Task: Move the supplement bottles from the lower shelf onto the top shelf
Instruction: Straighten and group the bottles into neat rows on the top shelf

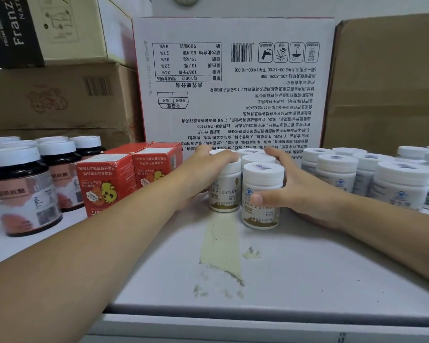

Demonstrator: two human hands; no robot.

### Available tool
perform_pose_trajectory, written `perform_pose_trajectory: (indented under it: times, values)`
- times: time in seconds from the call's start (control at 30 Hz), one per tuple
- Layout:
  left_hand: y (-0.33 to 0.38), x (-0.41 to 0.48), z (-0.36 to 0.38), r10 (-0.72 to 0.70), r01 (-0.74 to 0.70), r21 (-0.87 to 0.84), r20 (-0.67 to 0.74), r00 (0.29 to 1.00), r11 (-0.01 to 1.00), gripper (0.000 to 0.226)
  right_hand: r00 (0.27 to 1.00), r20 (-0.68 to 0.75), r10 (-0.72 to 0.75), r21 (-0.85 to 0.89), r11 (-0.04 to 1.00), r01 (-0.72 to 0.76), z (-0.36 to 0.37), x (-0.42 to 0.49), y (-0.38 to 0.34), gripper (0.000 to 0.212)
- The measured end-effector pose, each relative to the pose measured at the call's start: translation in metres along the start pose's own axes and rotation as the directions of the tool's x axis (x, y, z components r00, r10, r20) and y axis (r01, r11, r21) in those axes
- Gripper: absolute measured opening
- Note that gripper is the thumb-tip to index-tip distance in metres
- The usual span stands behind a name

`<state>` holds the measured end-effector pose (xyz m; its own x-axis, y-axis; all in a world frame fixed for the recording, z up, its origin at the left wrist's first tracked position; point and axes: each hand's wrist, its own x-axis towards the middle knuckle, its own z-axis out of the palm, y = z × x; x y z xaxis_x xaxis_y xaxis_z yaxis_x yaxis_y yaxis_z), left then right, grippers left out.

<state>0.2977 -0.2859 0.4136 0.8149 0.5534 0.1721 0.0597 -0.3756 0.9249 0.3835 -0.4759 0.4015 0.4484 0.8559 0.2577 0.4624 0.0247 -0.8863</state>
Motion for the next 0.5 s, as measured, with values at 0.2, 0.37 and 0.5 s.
perform_pose_trajectory:
  times: [0.2,0.37,0.5]
  values:
    - [-0.0002,0.0006,0.0007,0.007,-0.007,0.01,0.001,1.0,1.0,0.098,0.999,0.028,0.02,-0.08,0.997,-0.017,-0.0021,0.0028,-0.001,0.143]
    - [-0.0011,0.0018,0.0008,0.01,-0.01,0.009,-0.002,1.0,1.0,0.098,0.999,0.033,0.016,-0.08,0.997,-0.014,-0.002,0.0021,-0.0012,0.141]
    - [-0.0019,0.0021,0.0013,0.008,-0.008,0.014,-0.001,1.0,1.0,0.097,1.0,0.025,0.008,-0.06,0.998,-0.006,-0.002,0.0008,-0.0001,0.138]
